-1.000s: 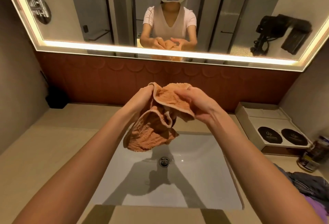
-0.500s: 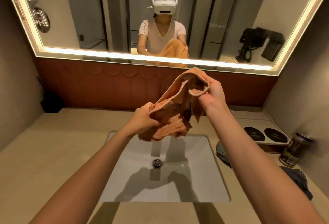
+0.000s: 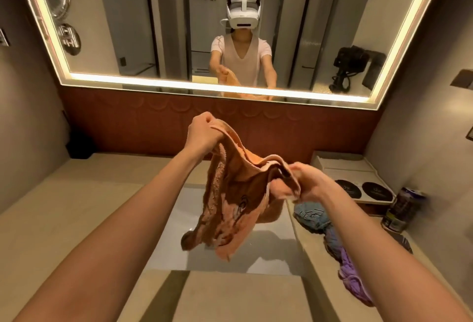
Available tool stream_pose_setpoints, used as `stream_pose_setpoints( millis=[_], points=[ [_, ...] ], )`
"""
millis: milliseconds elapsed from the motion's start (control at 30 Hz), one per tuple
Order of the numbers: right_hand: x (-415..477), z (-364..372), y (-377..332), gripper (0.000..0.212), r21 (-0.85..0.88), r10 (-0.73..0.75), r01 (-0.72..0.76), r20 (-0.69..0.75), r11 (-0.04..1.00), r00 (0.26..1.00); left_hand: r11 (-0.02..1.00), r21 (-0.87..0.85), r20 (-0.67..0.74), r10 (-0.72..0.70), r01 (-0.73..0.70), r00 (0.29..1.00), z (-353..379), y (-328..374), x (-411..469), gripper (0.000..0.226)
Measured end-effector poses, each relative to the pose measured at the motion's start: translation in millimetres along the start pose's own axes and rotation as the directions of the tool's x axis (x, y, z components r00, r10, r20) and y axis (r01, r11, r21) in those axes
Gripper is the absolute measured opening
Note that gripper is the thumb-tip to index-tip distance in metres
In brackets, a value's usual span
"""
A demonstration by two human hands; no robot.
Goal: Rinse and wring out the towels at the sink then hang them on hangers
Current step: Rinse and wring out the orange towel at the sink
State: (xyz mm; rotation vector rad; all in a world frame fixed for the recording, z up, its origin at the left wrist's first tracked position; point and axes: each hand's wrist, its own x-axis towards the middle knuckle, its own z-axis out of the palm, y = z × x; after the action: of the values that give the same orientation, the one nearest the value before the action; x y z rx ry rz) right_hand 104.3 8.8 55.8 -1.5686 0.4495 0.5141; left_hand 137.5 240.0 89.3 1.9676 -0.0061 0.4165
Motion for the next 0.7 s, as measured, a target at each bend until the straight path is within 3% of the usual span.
stream_pose_setpoints(
  millis=[67,100,133,200,233,300,400,433,500,600,700],
  points=[
    [4,3,7,0.021,-0.488,-0.106,-0.029,-0.247,0.872,0.963,0.989,0.072,0.049,0.127,-0.131,0.991,-2,18,2,0.023],
    [7,5,6,0.031,-0.558,-0.251,0.042,-0.304,0.829,0.919,0.976,0.101,0.082,0.184,-0.192,0.979,-4,26,2,0.024],
    [9,8,1,0.052,-0.548,-0.374,0.194,-0.239,0.814,0.896,0.958,0.140,0.132,0.232,-0.250,0.964,-5,33,1,0.023],
    [1,26,-15,0.084,-0.300,-0.518,0.533,0.136,0.791,0.845,0.913,0.214,0.278,0.282,-0.346,0.918,-4,44,2,0.010],
    [-7,41,-24,0.089,-0.222,-0.535,0.600,0.291,0.769,0.793,0.899,0.235,0.342,0.280,-0.370,0.897,-2,47,2,0.006],
    [-10,66,-34,0.077,-0.232,-0.544,0.659,0.407,0.716,0.734,0.908,0.233,0.418,0.230,-0.349,0.879,-2,50,3,0.018],
    [-1,89,-38,0.022,-0.230,-0.561,0.646,0.342,0.728,0.754,0.993,0.062,0.516,0.053,-0.098,0.855,-26,45,10,0.044],
    [3,93,-37,0.014,-0.163,-0.557,0.622,0.316,0.766,0.768,0.999,-0.043,0.538,0.009,0.017,0.843,-37,37,13,0.048],
    [11,103,-39,0.019,0.009,-0.541,0.552,0.217,0.834,0.813,0.976,-0.155,0.507,-0.055,0.154,0.860,-51,15,17,0.042],
    [23,121,-45,0.026,0.217,-0.465,0.450,0.019,0.866,0.885,0.985,-0.008,0.412,-0.155,0.174,0.898,-53,-30,14,0.023],
    [29,138,-55,0.033,0.153,-0.443,0.454,-0.101,0.878,0.891,0.968,0.000,0.489,-0.219,0.251,0.844,-43,-68,3,0.018]
  ],
)
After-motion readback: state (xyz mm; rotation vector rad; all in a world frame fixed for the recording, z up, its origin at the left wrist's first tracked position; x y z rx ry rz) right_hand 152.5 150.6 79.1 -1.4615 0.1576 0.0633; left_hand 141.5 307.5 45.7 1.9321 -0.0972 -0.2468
